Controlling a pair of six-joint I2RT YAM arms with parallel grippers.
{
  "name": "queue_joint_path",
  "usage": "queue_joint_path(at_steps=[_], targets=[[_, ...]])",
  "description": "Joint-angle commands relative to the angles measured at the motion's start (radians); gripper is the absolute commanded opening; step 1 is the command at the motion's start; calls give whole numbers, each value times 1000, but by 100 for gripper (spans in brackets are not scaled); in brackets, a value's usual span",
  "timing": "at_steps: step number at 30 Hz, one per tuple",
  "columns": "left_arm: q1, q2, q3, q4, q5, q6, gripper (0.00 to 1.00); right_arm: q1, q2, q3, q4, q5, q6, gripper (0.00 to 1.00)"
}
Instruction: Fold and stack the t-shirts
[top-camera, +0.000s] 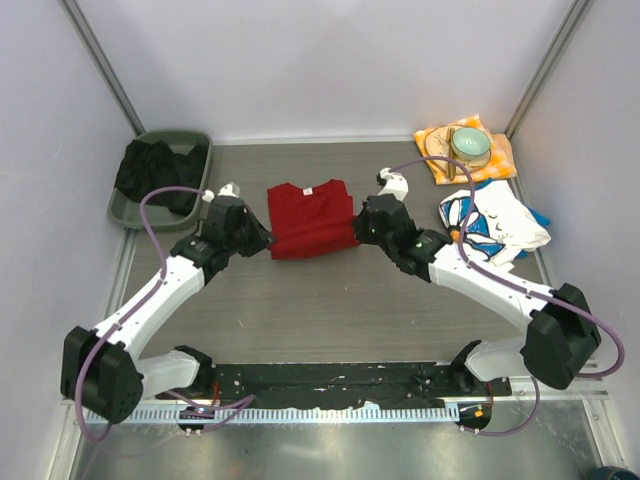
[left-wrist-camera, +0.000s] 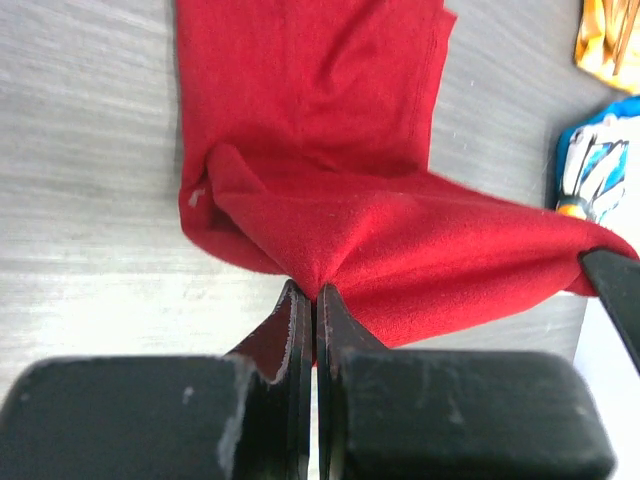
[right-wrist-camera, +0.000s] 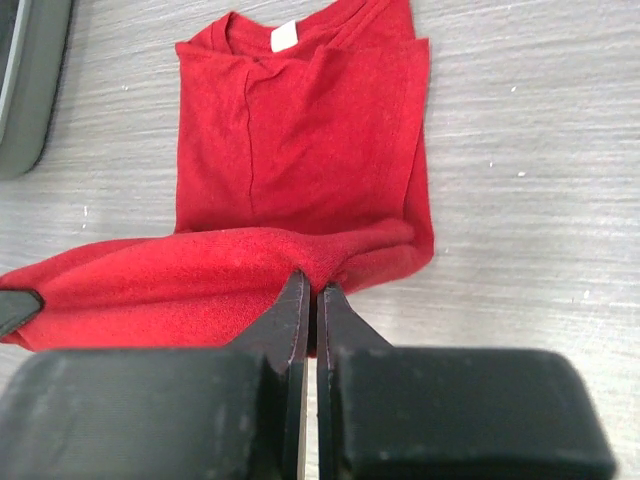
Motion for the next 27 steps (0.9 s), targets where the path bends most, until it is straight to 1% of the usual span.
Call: queue_joint_path(at_steps=[1,2,5,8,9,15,18,20,27], targets=[[77,73,86,87,2,16,0,-64,50,102,75,-21,-66,1],[106,107,97,96,50,5,0,-90,77,135,81,-33,-69,1],[140,179,141,130,68,-1,0,-129,130,201,84,-78,-75,1],[154,247,212,136,76,1,0,-162,216,269,89,-116,-72,1],[157,294,247,142,87,-1,0,-178,260,286,91,-124,-72,1],[177,496,400,157,114,2,0,-225,409,395,112,-180,-51,1],[192,559,451,165,117,-1,0,-245,483,448,117,-197,-52,1],[204,613,472,167,121,-3,0,-264,533,484,118,-216,-54,1],[239,719,509,226,134,-22,0,-314,677,600,124,-275,-52,1]])
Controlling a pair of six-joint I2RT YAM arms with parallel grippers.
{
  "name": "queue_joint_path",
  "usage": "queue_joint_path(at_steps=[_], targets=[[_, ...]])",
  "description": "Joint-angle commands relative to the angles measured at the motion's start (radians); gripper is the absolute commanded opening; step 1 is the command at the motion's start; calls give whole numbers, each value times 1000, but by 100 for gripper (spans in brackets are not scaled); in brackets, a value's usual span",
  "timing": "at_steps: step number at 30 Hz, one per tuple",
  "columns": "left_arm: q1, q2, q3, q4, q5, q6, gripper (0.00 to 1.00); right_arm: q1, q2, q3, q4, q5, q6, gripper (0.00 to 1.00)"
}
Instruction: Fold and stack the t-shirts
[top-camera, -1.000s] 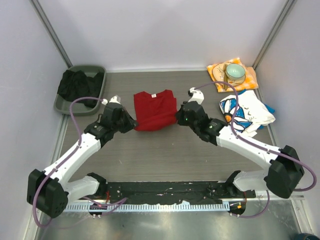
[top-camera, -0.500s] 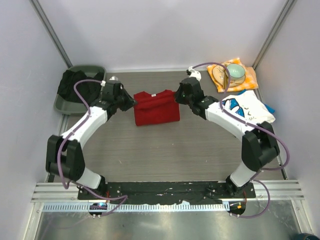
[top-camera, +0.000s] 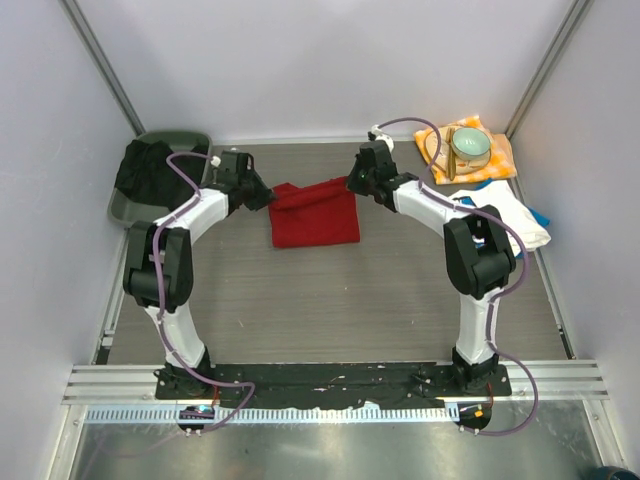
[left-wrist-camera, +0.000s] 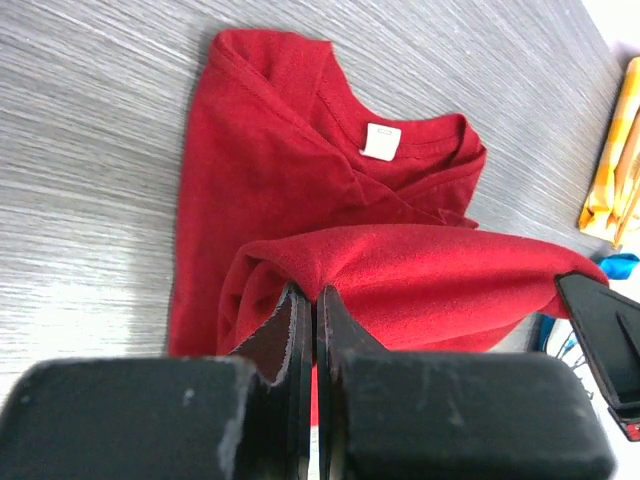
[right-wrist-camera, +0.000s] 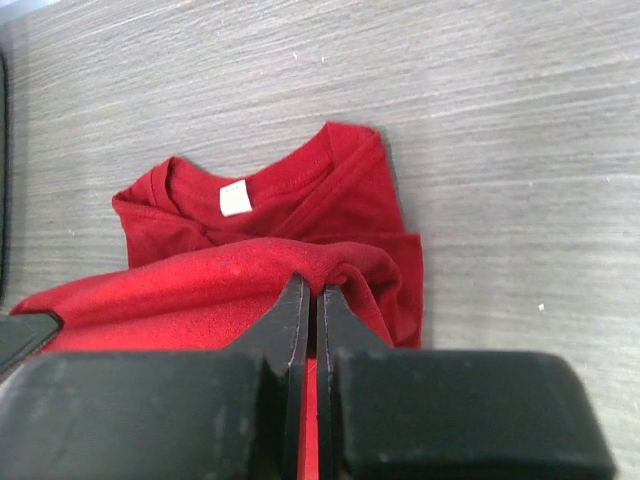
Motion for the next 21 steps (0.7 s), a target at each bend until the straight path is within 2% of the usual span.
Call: queue_joint_path(at_steps=[1,8,9,10,11,12,13,17,21], targets=[[35,43,62,65,12,-11,0,-34,51,108,53,-21,-6,1],[68,106,129,63,9,-22,0,-46,188,260,32,-58,7,1],[74,114,134,60,-2,-29,3,-48,209,283,23,-61,9,4],[83,115,136,58,-12,-36,37,-48,240,300,20,-59,11,29],[86,114,136,60,-26,-40,52,-48,254,329,17,-53,14,44],[91,112,136,57,-40,-48,74,-48,262,340,14,-46,12,61],[94,106,139,52,-78,-46,99,-48,275,356,17,-32,12,95],[95,66,143,49,-114,-32,100,-49,248,351,41,-14,-5,97],[92,-6,103,75,-86,-48,100,-46,141,254,114,-3,-2,98]])
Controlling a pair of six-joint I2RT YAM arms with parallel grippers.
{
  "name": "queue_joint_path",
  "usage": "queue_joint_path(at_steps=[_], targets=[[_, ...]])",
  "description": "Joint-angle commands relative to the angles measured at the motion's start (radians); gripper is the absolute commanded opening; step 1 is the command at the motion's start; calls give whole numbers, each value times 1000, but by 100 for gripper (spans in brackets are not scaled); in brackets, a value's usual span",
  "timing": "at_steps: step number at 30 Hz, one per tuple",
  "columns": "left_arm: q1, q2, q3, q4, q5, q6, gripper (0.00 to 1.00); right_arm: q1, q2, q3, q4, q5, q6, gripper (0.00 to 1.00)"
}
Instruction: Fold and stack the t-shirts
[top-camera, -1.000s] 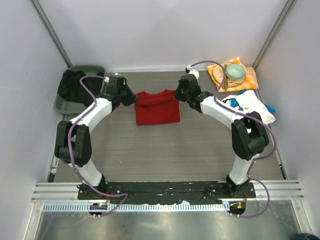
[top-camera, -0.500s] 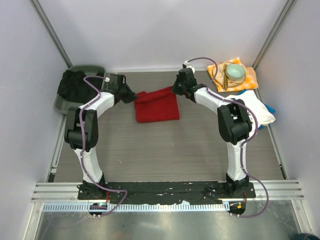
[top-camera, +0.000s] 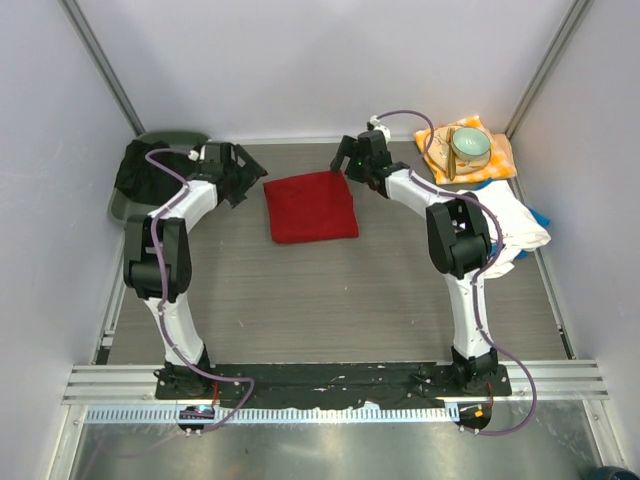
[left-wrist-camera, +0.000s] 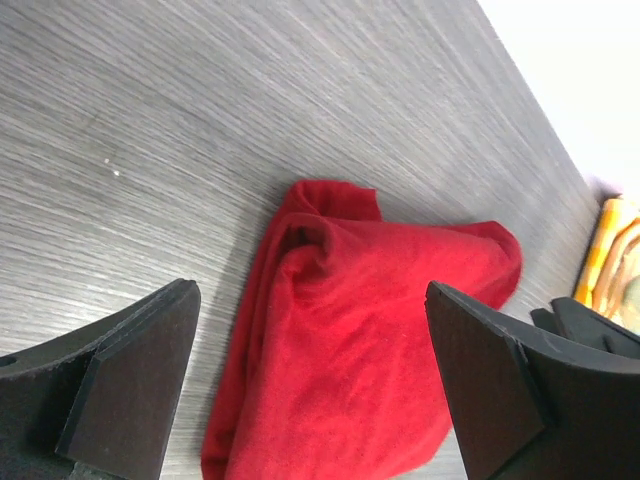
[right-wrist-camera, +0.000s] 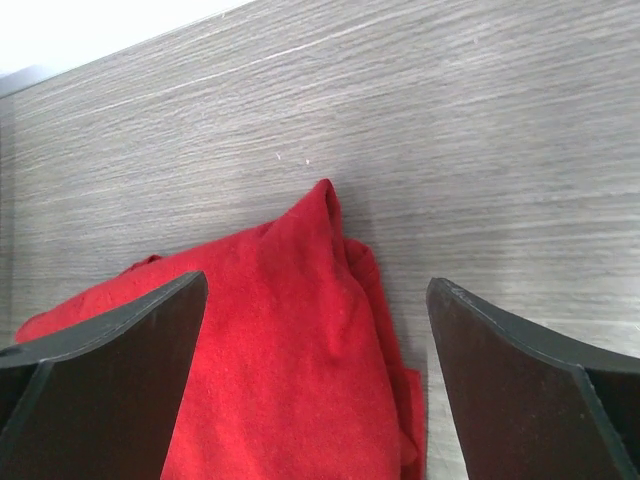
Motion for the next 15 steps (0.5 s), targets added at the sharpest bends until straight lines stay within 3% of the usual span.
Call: queue_joint_path(at_steps=[1,8,15], targets=[[-15,-124,-11,62,9,-14,100,0,-163,-68,107,27,-7,98],[-135,-203,-89,97,36,-19,100,41,-277,-190,87,-51,15,99],[-198,-63,-95,219,148,-46,100,86,-329,-328,125,-129,47,100]])
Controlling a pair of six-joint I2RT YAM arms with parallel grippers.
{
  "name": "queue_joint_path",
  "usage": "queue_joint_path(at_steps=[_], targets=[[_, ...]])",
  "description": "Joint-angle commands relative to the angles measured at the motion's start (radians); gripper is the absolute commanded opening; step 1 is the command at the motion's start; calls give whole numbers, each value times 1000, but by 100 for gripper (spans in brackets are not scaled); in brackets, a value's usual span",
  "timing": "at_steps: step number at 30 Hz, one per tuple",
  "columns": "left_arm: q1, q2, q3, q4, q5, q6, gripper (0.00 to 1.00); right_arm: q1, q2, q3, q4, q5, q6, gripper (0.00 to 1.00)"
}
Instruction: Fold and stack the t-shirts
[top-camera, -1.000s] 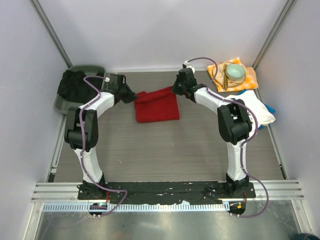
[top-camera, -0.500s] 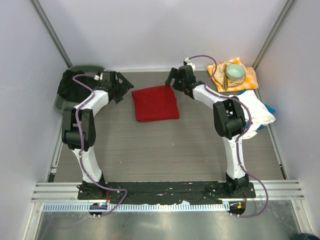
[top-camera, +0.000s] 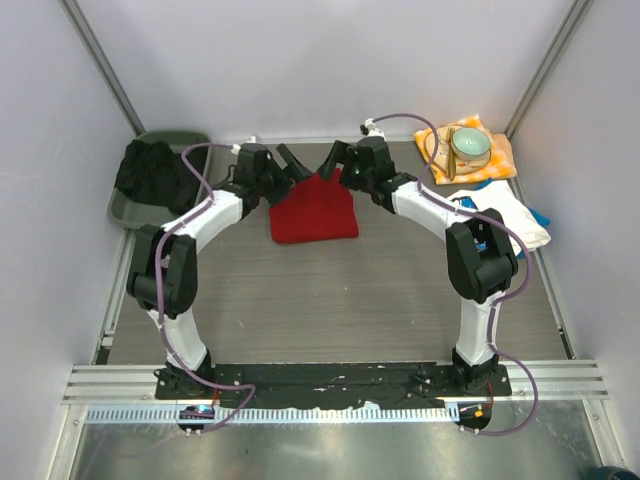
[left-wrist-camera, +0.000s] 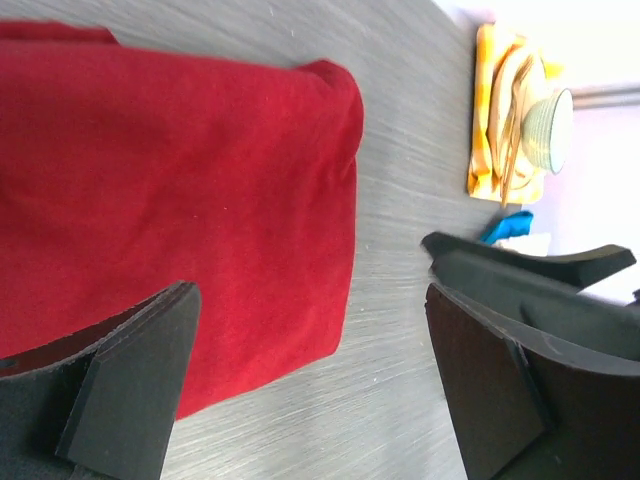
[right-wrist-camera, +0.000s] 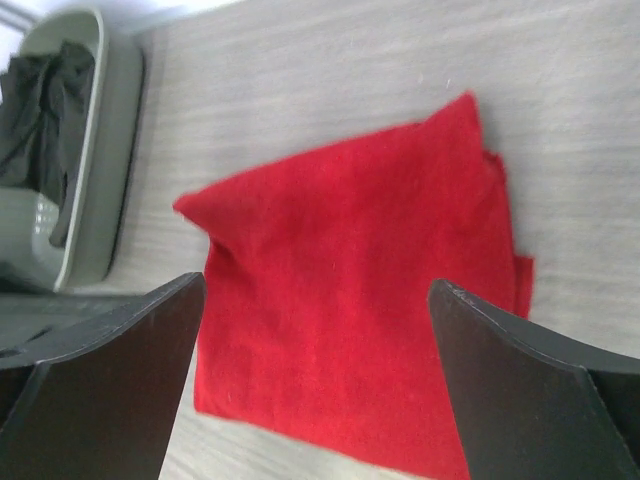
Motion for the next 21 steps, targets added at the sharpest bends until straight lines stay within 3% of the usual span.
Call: queue_joint_path(at_steps=[1,9,21], targets=[[-3,113,-18,125,90,-28,100,31,-58,-102,59,-42,24,100],[-3,159,-58,184,104,-17,100,60,-32,-201,119,-70,41,100],[-11,104,-308,291,114,-22,100,95,-53,-415,185,-66,50,100]])
